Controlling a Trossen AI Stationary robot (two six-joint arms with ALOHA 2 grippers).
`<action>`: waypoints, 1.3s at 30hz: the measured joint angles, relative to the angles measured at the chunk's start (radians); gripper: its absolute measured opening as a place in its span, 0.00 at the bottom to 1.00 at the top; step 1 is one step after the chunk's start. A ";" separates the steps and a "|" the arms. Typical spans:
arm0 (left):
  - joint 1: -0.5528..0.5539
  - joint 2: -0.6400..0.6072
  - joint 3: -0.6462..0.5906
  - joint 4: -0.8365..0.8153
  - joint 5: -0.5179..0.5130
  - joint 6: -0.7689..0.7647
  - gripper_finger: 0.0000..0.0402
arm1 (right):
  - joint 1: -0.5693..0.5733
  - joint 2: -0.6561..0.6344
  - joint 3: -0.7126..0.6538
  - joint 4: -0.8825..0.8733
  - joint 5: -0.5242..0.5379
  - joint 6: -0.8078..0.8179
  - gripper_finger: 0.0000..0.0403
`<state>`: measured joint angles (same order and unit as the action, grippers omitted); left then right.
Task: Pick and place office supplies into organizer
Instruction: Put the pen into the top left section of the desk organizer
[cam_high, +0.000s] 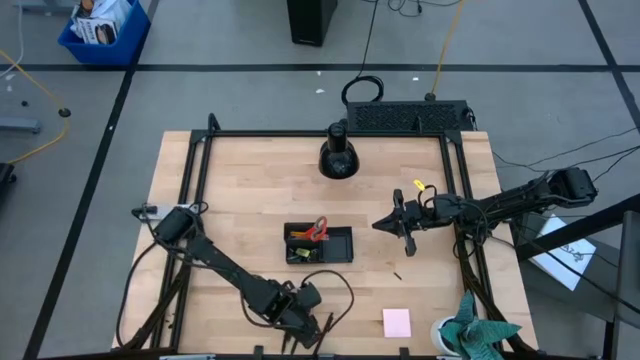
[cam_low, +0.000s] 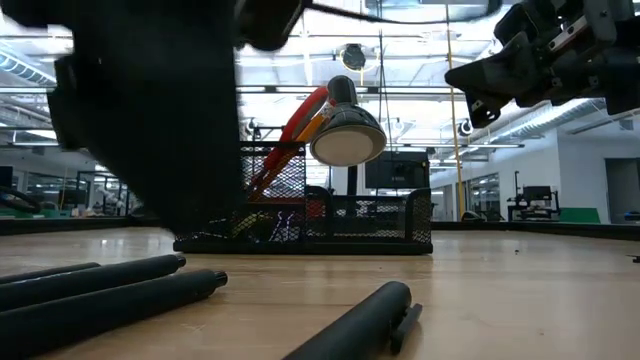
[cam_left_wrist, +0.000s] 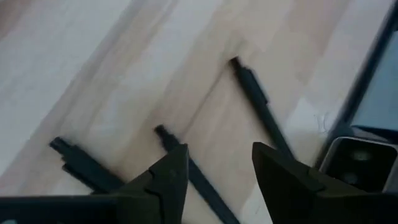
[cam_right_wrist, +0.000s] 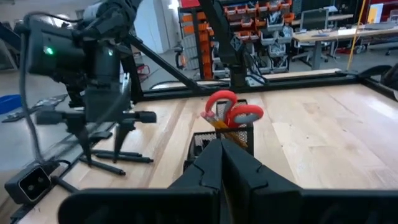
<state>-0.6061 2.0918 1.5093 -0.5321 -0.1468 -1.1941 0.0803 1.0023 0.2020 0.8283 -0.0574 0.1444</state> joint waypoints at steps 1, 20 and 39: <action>0.001 0.002 -0.001 -0.014 0.004 0.009 0.46 | 0.000 0.000 0.000 0.003 0.000 0.000 0.00; 0.014 0.124 0.006 0.047 0.111 0.049 0.46 | 0.000 0.000 0.000 -0.003 0.003 0.000 0.00; 0.028 0.124 0.009 -0.063 0.071 0.217 0.46 | 0.000 0.000 0.000 -0.017 0.003 0.027 0.00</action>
<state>-0.5777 2.2161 1.5178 -0.5946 -0.0757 -0.9776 0.0803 1.0027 0.2020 0.8114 -0.0544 0.1711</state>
